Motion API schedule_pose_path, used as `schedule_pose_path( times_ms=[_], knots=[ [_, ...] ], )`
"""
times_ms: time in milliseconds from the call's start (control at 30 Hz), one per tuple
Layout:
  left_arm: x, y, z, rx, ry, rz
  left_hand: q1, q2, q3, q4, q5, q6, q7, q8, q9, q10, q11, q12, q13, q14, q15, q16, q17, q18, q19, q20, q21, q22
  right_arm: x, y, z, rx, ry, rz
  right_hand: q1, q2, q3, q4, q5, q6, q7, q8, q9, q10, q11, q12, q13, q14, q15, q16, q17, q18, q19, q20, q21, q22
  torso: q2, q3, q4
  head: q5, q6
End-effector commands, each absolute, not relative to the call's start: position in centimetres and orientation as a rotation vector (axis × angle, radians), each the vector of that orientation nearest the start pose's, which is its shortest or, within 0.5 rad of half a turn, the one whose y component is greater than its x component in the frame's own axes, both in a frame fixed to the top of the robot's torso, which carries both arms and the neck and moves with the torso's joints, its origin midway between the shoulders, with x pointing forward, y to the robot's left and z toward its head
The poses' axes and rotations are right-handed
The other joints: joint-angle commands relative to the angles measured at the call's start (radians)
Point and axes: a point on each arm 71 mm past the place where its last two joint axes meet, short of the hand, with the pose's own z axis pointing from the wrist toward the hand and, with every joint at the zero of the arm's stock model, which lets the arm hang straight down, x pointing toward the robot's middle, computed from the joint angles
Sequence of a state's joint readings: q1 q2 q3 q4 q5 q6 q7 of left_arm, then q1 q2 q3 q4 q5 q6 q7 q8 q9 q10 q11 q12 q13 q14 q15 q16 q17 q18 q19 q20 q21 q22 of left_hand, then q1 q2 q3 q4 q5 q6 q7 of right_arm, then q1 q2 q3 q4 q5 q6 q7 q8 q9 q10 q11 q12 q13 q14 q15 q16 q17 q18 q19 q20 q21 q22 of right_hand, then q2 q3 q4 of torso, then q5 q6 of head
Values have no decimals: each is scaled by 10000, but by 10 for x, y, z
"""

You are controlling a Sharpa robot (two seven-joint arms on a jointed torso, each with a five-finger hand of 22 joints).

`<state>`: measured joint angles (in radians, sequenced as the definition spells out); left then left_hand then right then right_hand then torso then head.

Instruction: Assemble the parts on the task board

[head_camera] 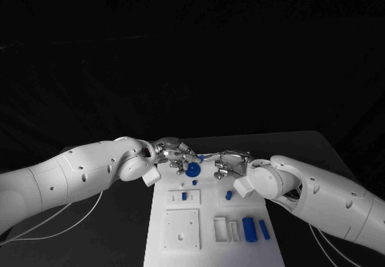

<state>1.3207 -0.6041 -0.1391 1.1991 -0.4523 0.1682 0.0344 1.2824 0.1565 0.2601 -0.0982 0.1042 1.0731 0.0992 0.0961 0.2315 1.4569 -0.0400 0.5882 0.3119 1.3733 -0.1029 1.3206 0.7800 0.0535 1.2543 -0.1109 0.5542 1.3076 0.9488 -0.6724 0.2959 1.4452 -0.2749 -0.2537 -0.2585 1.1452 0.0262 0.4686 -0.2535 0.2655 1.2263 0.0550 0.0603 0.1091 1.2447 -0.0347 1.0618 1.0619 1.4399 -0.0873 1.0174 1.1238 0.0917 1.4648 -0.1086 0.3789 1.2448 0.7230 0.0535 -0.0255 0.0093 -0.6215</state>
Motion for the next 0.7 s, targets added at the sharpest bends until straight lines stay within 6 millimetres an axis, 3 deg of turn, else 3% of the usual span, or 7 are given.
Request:
schedule_pose_path(
  times_ms=[33, 267, 300, 367, 433, 567, 700],
  knots=[
    [536, 155, -190, -5536, 20958, -13367, -93, -15, 148, -11, 212, 631, -479, -48, 201, 150, -4, -62, 12, 86, -18, 69, 34, 31, 16, -96, 40, 168, 484, -147, -224, 12848, 19733, 13307, -15, 55, -23, 42, -2, 51, 23, 35, -14, -76, -9, -103, -80, -30, -51, -73, -31, -106, 360, -53, -91, -29, 0, 2, 4, -22, -11],
    [536, 155, -192, -5926, 21000, -13443, -453, -170, 540, -144, 899, 824, -540, -159, 891, 227, -33, -121, 9, 121, -58, 66, 85, 4, 23, -139, 66, 166, 484, -147, -223, 12618, 19647, 13198, 30, 54, -275, 100, 83, -16, 44, 34, -131, -214, 16, -297, -294, -85, -32, -188, -114, -81, 344, -32, -381, -141, 2, 3, -2, -27, -13],
    [536, 155, -192, -5966, 21015, -13468, -854, -197, 897, -386, 967, 773, -552, -266, 1545, 252, -40, -169, 19, 133, -66, 48, 108, -14, 16, -151, 86, 163, 484, -147, -223, 12588, 19627, 13172, 21, 50, -281, 104, 89, -27, 46, 32, -138, -236, 18, -321, -318, -94, -29, -208, -128, -79, 340, -31, -421, -152, 1, 0, -2, -23, -6],
    [536, 155, -192, -6031, 21048, -13524, -902, -210, 877, -379, 1174, 830, -572, -240, 1602, 254, -53, -163, 27, 139, -69, 53, 121, -10, 22, -155, 89, 163, 484, -148, -223, 12554, 19588, 13124, -5, 37, -323, 131, 95, -78, 54, 32, -159, -308, 24, -416, -410, -119, -23, -264, -170, -68, 325, -27, -525, -188, -3, 2, -2, -27, -5],
    [535, 155, -192, -6108, 21112, -13608, -1034, -235, 931, -478, 1413, 876, -593, -244, 1718, 250, -62, -165, 33, 144, -80, 50, 127, -14, 19, -165, 95, 166, 485, -149, -223, 12419, 19471, 13012, -158, -70, -646, 271, 156, -377, 112, 18, -248, -490, 80, -622, -605, -175, 15, -379, -254, -35, 278, -10, -793, -279, -3, 2, 5, -24, -7],
    [534, 155, -193, -6182, 21226, -13692, -1491, -247, 1125, -717, 1864, 956, -650, -232, 2059, 259, -91, -169, 42, 156, -107, 51, 150, -37, 21, -193, 105, 162, 488, -154, -221, 11787, 19077, 12852, -347, -410, -1756, 566, 461, -1497, 443, 37, -429, -1298, 324, -1361, -1330, -605, 195, -1124, -793, 104, 30, 157, -1109, -483, -1, 1, 3, -20, 8],
    [534, 155, -193, -6245, 21286, -13757, -1955, -291, 1297, -939, 2461, 1067, -714, -181, 2465, 264, -128, -178, 48, 173, -140, 59, 187, -62, 27, -229, 118, 164, 491, -160, -218, 10987, 18565, 12668, 29, -289, -2761, 598, 584, -1751, 519, 29, -421, -1419, 386, -1272, -1616, -705, 262, -1272, -1030, 238, 102, 281, -1361, -732, -1, 1, -1, -5, 24]
  ],
)
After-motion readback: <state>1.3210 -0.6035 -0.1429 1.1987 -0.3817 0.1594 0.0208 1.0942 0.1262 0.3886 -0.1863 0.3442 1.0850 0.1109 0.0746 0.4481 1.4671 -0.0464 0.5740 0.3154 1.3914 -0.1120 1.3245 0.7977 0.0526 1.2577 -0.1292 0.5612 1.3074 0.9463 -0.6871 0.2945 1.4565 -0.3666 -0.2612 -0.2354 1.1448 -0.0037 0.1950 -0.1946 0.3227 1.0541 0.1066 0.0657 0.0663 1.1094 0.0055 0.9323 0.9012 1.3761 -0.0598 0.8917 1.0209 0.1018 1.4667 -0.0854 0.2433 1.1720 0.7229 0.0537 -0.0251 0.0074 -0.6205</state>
